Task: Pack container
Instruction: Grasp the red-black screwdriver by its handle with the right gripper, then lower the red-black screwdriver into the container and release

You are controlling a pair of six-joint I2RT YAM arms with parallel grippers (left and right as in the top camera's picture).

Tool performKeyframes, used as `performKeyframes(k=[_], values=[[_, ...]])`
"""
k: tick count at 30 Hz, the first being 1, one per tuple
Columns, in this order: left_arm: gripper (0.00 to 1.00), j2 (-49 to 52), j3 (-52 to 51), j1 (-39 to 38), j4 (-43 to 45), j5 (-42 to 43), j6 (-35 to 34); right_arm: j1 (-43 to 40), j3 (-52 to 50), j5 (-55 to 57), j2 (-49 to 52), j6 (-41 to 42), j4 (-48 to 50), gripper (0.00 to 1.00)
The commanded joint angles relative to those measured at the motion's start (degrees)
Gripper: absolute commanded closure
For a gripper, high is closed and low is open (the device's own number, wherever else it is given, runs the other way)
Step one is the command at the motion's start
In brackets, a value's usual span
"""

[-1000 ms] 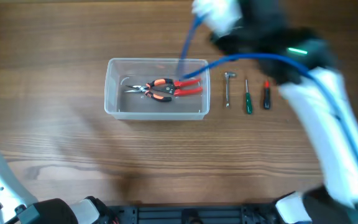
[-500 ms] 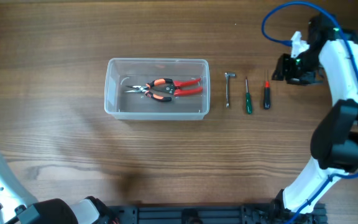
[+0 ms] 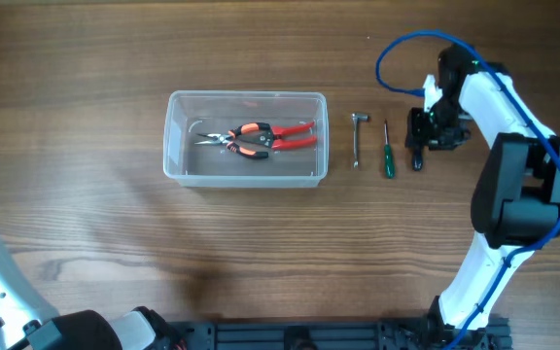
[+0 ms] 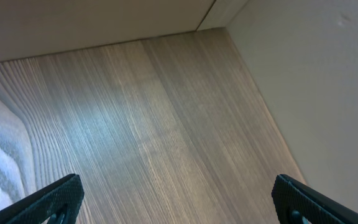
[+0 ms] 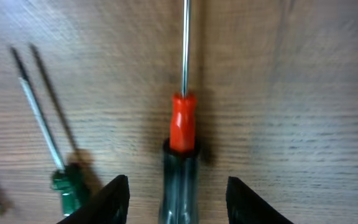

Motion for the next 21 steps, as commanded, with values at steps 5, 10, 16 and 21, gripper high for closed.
performKeyframes(k=[5, 10, 16, 21], values=[[0.0, -0.09, 0.57, 0.24, 0.13, 0.35, -0.55, 0.09, -3.19, 1.29, 0.85, 2.45, 2.36, 0.68], [0.0, -0.09, 0.57, 0.24, 0.13, 0.35, -0.55, 0.09, -3.19, 1.25, 0.83, 2.89, 2.43, 0.96], [0.0, -0.09, 0.57, 0.24, 0.13, 0.35, -0.55, 0.09, 5.16, 1.07, -5.53, 2.71, -4.28, 0.96], [0.0, -0.09, 0.57, 0.24, 0.13, 0.35, -0.55, 5.33, 28.52, -10.14, -19.5, 4.15, -9.88, 0.96]])
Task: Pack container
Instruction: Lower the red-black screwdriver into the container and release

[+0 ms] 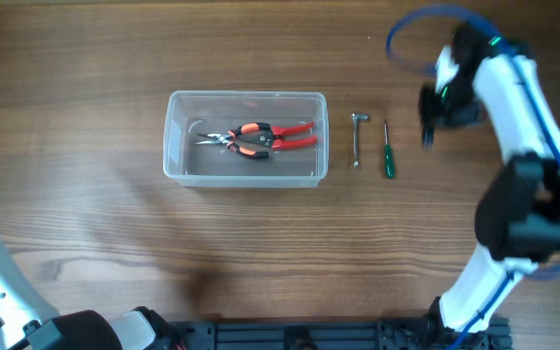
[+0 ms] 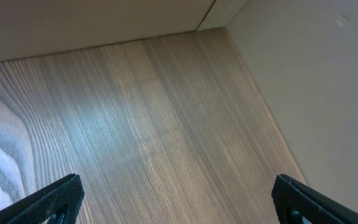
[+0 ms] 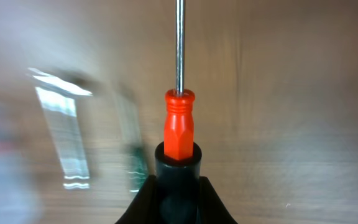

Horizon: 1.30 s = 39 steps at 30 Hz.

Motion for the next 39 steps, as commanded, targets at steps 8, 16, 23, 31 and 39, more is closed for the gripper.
performKeyframes(k=[8, 16, 23, 31, 39], values=[[0.0, -0.09, 0.57, 0.24, 0.13, 0.33, -0.55, 33.77, 15.17, -8.31, -14.05, -30.21, 10.99, 0.96], [0.0, -0.09, 0.57, 0.24, 0.13, 0.33, -0.55, 42.42, 13.38, -5.73, 10.56, -54.53, 3.61, 0.96], [0.0, -0.09, 0.57, 0.24, 0.13, 0.33, -0.55, 44.98, 13.27, -5.7, 19.23, -55.3, 3.08, 0.96], [0.0, -0.09, 0.57, 0.24, 0.13, 0.33, -0.55, 48.26, 12.44, -8.52, 19.69, -52.11, 10.29, 0.96], [0.0, -0.09, 0.57, 0.24, 0.13, 0.33, -0.55, 48.24, 13.35, 3.91, 19.08, -45.59, 10.03, 0.69]])
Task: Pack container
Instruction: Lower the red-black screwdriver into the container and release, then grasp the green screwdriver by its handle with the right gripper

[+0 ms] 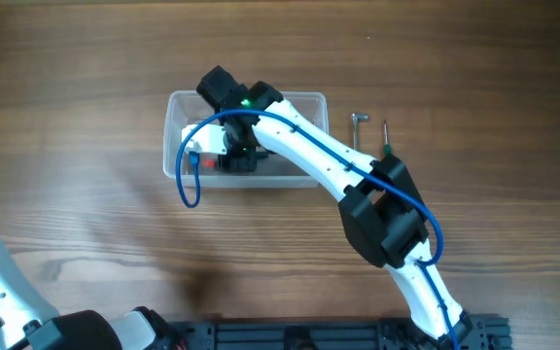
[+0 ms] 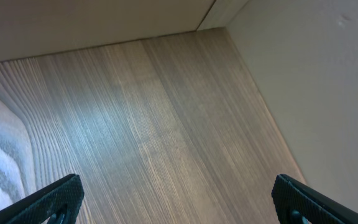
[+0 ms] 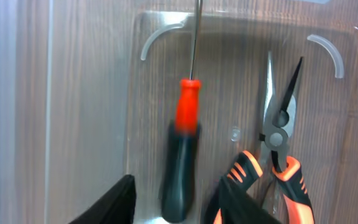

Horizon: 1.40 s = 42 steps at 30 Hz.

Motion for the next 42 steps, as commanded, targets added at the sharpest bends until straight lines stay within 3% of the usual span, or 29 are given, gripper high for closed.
performKeyframes(k=[1, 3, 6, 11, 16, 20, 22, 30, 42], values=[[0.0, -0.09, 0.57, 0.24, 0.13, 0.35, -0.55, -0.09, 1.92, 16.7, -1.55, 9.6, -0.5, 0.7], [0.0, -0.09, 0.57, 0.24, 0.13, 0.35, -0.55, -0.09, 3.93, 28.55, -4.46, 14.19, -1.16, 0.69], [0.0, -0.09, 0.57, 0.24, 0.13, 0.35, -0.55, -1.03, 7.37, 36.63, -11.98, 17.81, -2.27, 0.57], [0.0, -0.09, 0.57, 0.24, 0.13, 0.35, -0.55, -11.26, 7.67, 32.3, -27.91, 29.46, -1.9, 0.32], [0.0, -0.09, 0.57, 0.24, 0.13, 0.35, -0.55, -35.19, 6.67, 7.52, -31.56, 45.0, -11.98, 0.44], [0.0, -0.09, 0.57, 0.24, 0.13, 0.35, -0.55, -44.63, -1.42, 3.54, -27.69, 45.92, -15.1, 0.44], [0.0, -0.09, 0.57, 0.24, 0.13, 0.35, -0.55, -47.47, -9.99, 0.5, -23.74, 46.66, -14.05, 0.49], [0.0, -0.09, 0.57, 0.24, 0.13, 0.35, -0.55, -43.28, -28.55, 0.44, -17.38, 47.06, -2.73, 0.57], [0.0, -0.09, 0.57, 0.24, 0.13, 0.35, -0.55, -39.5, -36.63, 11.1, -17.35, 49.07, 3.58, 0.61]])
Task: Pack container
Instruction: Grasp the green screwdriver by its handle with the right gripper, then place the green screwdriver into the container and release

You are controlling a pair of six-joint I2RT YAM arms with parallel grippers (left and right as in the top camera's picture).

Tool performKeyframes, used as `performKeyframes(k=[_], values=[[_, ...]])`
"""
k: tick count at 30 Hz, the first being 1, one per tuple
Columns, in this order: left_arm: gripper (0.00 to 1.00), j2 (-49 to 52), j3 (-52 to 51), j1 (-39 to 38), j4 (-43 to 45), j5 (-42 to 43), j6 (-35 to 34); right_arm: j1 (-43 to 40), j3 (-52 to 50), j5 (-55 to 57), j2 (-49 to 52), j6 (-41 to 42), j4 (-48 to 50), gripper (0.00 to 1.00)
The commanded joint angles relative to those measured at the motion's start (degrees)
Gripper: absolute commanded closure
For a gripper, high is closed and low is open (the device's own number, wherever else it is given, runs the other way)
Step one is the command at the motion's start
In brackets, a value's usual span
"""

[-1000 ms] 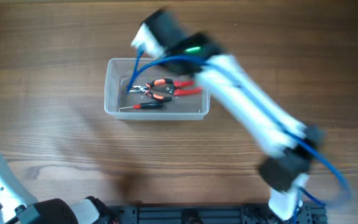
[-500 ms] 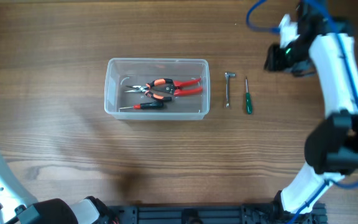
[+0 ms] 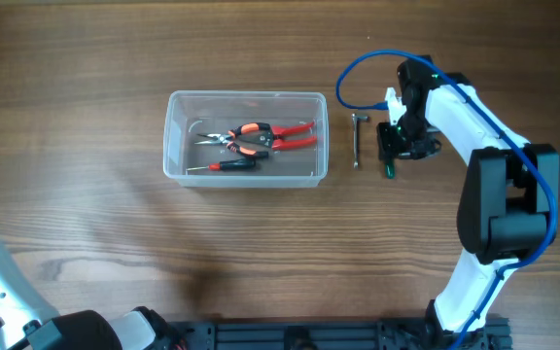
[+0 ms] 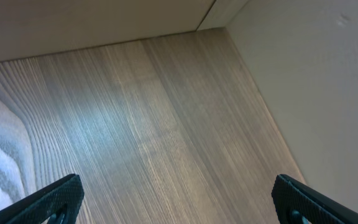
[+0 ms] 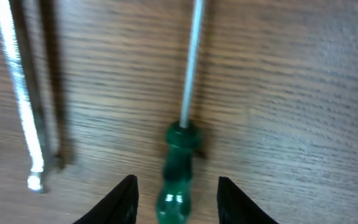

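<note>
A clear plastic container (image 3: 246,175) sits mid-table. Inside it lie red-handled pliers (image 3: 261,137) and a red-and-black screwdriver (image 3: 224,166). To its right on the wood lie a metal L-shaped key (image 3: 358,138) (image 5: 18,93) and a green-handled screwdriver (image 3: 388,154) (image 5: 178,171). My right gripper (image 3: 401,144) (image 5: 174,202) is open, its fingers on either side of the green handle, not closed on it. My left gripper (image 4: 174,202) is open over bare wood, far from the task.
The right arm's blue cable (image 3: 358,68) loops above the key. A wall (image 4: 303,74) runs along the table edge in the left wrist view. Part of the left arm shows at the left border.
My right gripper was open in the container over the red-and-black screwdriver. It is now outside, to the right, open around the green screwdriver's handle. The left arm is unchanged.
My right gripper stood open around the red-and-black screwdriver on the table at the right. Then it was shut on it, lifted. Later it was open in the container with that screwdriver lying beside the pliers. Now it straddles the green screwdriver.
</note>
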Motion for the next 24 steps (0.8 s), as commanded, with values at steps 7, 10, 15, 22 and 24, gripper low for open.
performKeyframes(k=[7, 10, 15, 22, 24], values=[[0.0, -0.09, 0.57, 0.24, 0.13, 0.33, -0.55, 0.2, -5.42, 3.1, -0.28, 2.99, 4.7, 0.71], [0.0, -0.09, 0.57, 0.24, 0.13, 0.33, -0.55, 0.2, -5.7, 3.1, -0.28, 3.43, 4.87, 0.96], [0.0, -0.09, 0.57, 0.24, 0.13, 0.33, -0.55, 0.04, -1.55, 3.15, -1.36, 3.41, 3.76, 0.96], [0.0, -0.09, 0.57, 0.24, 0.13, 0.33, -0.55, 1.75, 20.48, -0.85, -14.49, 2.56, -2.84, 0.96], [0.0, -0.09, 0.57, 0.26, 0.13, 0.33, -0.55, 3.96, 26.47, -7.72, -18.47, 1.9, -1.49, 0.96]])
